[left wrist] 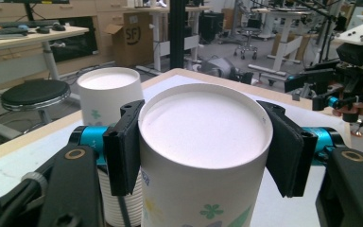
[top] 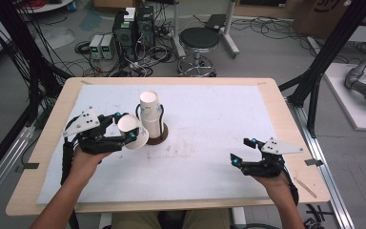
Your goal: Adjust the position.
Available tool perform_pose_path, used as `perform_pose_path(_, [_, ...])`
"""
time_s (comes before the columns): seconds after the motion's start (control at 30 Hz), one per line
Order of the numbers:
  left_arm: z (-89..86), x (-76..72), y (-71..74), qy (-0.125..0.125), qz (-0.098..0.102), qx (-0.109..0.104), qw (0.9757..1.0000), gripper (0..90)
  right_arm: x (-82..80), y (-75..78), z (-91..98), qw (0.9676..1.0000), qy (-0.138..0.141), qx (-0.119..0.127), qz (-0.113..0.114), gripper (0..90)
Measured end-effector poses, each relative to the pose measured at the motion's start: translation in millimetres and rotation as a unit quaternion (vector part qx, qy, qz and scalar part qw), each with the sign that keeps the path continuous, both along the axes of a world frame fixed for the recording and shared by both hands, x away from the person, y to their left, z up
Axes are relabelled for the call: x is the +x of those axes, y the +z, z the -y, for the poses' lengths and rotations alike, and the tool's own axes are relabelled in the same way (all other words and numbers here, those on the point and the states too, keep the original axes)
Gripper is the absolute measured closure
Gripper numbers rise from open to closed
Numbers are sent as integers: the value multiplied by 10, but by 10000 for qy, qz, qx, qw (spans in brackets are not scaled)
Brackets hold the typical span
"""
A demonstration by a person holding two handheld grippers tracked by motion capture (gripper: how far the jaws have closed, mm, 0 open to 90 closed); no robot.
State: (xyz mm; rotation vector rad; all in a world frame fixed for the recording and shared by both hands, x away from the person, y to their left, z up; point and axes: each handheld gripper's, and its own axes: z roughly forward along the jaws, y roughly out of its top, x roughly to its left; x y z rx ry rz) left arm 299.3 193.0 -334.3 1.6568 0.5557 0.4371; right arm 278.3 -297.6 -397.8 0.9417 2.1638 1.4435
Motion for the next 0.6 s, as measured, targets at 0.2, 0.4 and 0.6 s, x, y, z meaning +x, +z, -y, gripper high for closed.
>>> perform_pose_path(0.2, [98, 15, -33, -230, -62, 67, 9997, 368, 25, 4, -66, 9997, 232, -18, 1, 197])
perform_pose_path(0.4, [231, -10, -79, -524, -87, 162, 9985, 368, 41, 37, -197, 9983, 585, 30, 26, 197])
perform_pose_path(0.6, [363, -28, -99, -794, -98, 170, 9966, 368, 56, 89, -357, 9950, 993, 82, 77, 197])
